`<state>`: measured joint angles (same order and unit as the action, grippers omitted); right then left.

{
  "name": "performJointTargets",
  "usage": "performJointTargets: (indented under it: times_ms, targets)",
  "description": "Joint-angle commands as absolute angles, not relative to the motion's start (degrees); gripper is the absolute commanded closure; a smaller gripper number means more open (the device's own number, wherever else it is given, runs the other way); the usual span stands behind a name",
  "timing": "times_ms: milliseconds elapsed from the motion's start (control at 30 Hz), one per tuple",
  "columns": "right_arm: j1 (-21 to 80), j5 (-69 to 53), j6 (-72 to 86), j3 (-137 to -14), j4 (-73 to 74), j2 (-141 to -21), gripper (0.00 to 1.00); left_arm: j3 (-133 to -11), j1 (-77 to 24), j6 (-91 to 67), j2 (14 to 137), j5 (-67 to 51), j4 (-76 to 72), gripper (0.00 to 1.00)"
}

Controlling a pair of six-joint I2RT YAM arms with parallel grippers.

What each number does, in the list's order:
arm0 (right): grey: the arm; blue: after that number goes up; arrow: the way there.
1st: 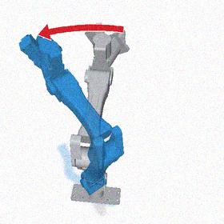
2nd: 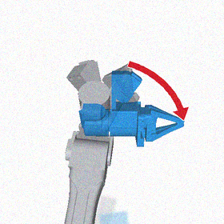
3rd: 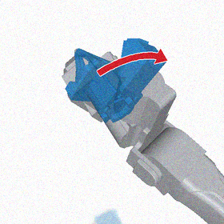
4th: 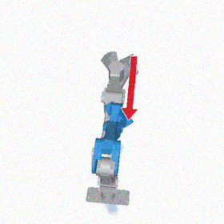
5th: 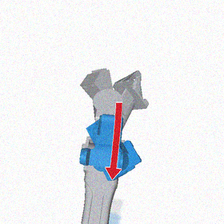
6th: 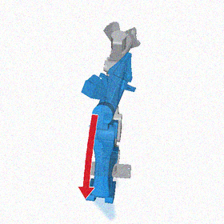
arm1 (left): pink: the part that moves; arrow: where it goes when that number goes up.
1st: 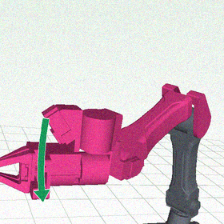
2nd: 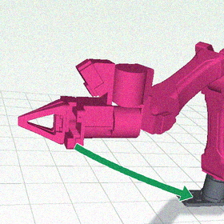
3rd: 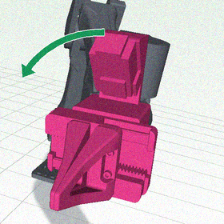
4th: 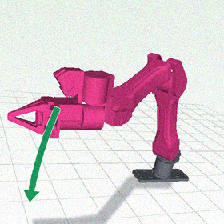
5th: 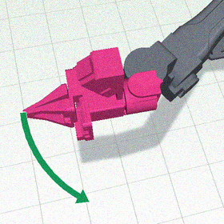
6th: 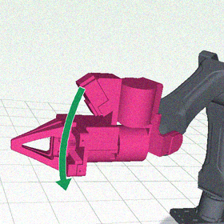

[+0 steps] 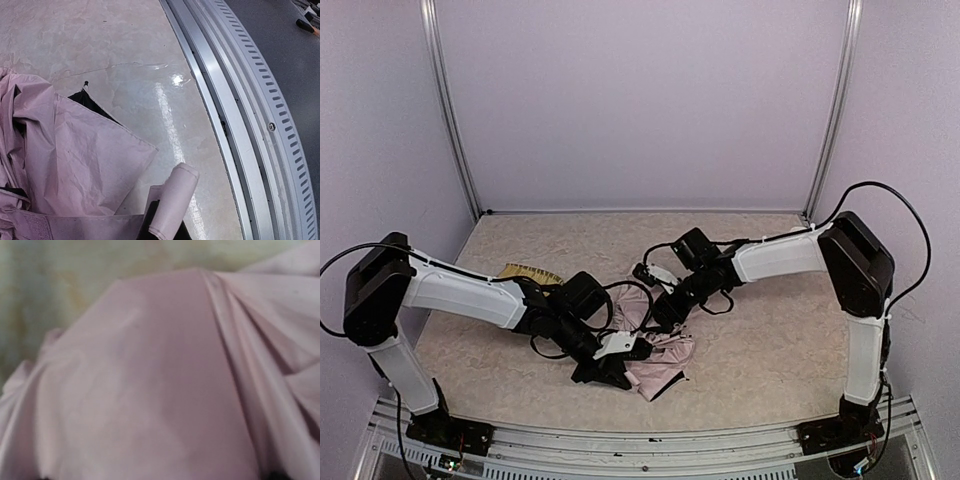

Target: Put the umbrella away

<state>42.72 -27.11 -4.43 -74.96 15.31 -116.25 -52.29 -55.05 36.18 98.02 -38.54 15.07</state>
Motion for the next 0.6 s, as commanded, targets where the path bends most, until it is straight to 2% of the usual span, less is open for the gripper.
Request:
performJointTargets:
  times_ms: [0,167,233,267,333,433,567]
  targets:
    - [42.64,-14.83,-5.72,-74.77,18.41,-120.40,0.20,-51.47,-54.58,35.29,95.92,-37.36,14.36,1.00]
    - [42.36,-11.03,-7.91,-75.76,17.88,-119.33,0.60,-50.43,-53.92,34.27,95.22,-35.55,10.98,1.00]
    - [41.70,-10.11,-8.95,-76.39,17.04,-117.64,0.72,-50.06,-53.02,33.59,95.02,-34.70,8.23,1.00]
    - [41.15,-9.84,-9.41,-76.84,16.54,-116.81,0.75,-49.91,-52.47,32.95,95.01,-33.88,6.04,0.97]
    - [40.01,-9.21,-10.74,-78.07,15.50,-115.27,0.81,-49.60,-51.19,30.87,94.73,-31.41,0.89,0.85]
    - [38.78,-5.91,-14.23,-80.08,13.65,-112.96,0.90,-49.09,-48.49,27.32,93.06,-29.77,-6.60,0.54]
    - [37.18,3.03,-21.93,-82.73,9.78,-110.40,0.99,-45.16,-45.19,27.07,87.41,-33.45,-13.50,0.32]
